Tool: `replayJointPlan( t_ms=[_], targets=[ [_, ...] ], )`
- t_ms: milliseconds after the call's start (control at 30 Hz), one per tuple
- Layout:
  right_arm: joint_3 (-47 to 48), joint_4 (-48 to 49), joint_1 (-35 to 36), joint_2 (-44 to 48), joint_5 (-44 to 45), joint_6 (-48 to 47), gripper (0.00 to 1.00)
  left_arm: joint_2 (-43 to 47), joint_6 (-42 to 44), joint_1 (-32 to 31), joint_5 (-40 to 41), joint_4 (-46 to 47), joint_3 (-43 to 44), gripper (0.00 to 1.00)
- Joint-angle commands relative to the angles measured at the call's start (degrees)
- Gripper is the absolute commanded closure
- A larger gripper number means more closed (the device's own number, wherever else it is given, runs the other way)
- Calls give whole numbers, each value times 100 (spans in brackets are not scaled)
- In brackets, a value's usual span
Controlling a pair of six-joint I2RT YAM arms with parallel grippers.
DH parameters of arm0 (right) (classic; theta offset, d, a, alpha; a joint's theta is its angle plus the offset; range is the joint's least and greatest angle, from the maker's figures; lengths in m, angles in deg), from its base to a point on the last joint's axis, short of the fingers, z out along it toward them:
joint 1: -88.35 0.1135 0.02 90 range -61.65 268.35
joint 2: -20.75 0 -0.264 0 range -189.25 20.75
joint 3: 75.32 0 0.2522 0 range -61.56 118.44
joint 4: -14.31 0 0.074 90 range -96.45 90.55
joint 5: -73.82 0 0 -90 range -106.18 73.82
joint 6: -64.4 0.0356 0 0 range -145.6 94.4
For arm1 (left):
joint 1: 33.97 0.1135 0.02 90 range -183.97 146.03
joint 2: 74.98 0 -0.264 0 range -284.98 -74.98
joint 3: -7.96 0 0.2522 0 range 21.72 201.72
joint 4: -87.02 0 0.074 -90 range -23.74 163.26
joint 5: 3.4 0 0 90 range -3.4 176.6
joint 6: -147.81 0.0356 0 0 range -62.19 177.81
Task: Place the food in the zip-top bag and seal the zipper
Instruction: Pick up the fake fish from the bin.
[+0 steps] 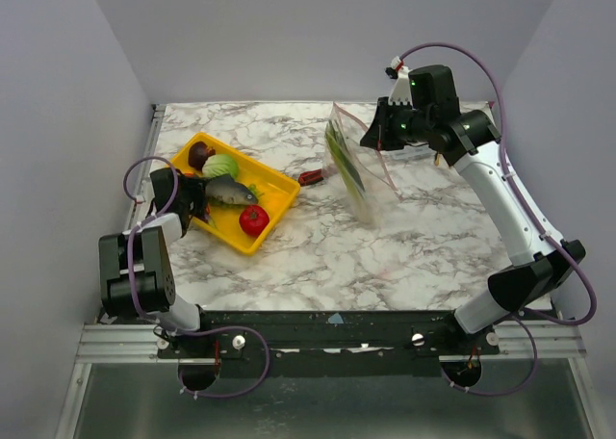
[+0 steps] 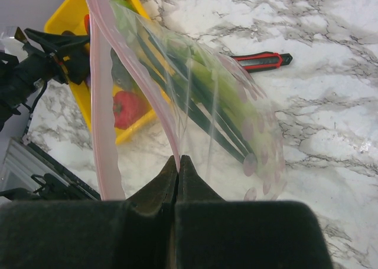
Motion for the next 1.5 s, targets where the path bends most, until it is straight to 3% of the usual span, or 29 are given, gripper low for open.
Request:
replayJointPlan(
  t_ms=[0, 67, 233, 333, 500, 867, 1100, 1467],
  targets=[
    [37, 28, 30, 126, -76, 8, 100, -283, -320, 11, 38, 338, -36, 50],
    [59, 26, 25, 119, -62, 12, 100, -374, -324, 9, -18, 473, -34, 61],
    [192, -33, 30, 77, -75, 41, 100, -459, -262, 11, -60, 367, 28, 69],
    [240, -20, 25, 72, -90, 71, 100, -495, -257, 11, -103, 527, -63, 84],
    [264, -25, 22, 26, -144, 102, 100, -161, -53, 14, 83, 581, -218, 95],
    [257, 45, 25, 27, -187, 164, 100, 1323, 435, 14, 383, 141, -332, 100],
    [276, 48, 28, 42, -209, 190, 100, 1329, 538, -210, -510, 129, -97, 100],
    [144, 143, 29, 90, -255, 222, 100, 1937, 2250, -703, -581, -562, 605, 100]
  ],
)
